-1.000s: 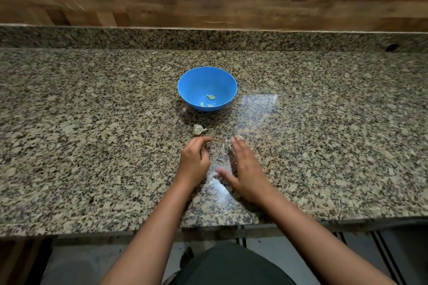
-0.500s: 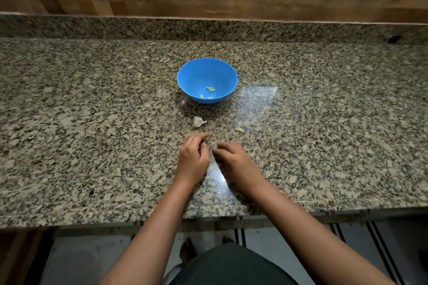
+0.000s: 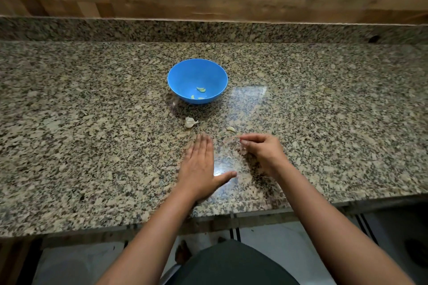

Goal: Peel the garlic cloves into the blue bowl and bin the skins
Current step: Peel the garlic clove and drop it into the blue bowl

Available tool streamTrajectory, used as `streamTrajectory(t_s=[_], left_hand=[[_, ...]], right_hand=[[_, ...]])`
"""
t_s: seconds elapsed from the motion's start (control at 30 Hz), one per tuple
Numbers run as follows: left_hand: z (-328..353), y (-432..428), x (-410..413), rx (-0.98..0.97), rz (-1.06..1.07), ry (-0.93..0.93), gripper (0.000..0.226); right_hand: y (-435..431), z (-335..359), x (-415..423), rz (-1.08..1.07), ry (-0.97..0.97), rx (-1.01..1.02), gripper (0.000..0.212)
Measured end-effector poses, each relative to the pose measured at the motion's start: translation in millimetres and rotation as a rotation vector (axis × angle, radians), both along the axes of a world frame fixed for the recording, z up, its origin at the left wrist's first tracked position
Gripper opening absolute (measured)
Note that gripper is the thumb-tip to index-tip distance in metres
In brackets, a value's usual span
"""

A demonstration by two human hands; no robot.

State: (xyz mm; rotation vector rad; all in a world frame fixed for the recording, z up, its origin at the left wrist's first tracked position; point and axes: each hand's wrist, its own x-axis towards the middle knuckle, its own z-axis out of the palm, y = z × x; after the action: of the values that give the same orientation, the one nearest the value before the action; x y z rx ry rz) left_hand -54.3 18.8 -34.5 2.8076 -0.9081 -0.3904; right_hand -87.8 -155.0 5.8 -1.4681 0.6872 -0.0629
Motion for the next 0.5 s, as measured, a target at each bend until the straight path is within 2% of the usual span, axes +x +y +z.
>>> streamTrajectory(t_s=[0.17, 0.33, 0.4, 0.5], left_hand=[[-4.4, -35.9, -3.4, -0.150, -0.119, -0.024, 0.083], [-5.8, -35.5, -2.8, -0.542, -0.122, -0.014, 0.036], [-2.6, -33.9, -8.8, -0.631, -0.080, -0.037, 0.026], [2.9, -32.9, -18.5, -0.648, -0.004, -0.059, 0.023]], right_hand=[[-6.2, 0.4, 0.1, -0.103, -0.035, 0.170, 0.015], [-14.8, -0.3, -2.0, -0.147, -0.063, 0.242, 0.015], [-17.1, 0.3, -3.3, -0.152, -0.058, 0.254, 0.014], [-17.6, 3.5, -6.1, -0.132, -0.040, 0.259, 0.014]])
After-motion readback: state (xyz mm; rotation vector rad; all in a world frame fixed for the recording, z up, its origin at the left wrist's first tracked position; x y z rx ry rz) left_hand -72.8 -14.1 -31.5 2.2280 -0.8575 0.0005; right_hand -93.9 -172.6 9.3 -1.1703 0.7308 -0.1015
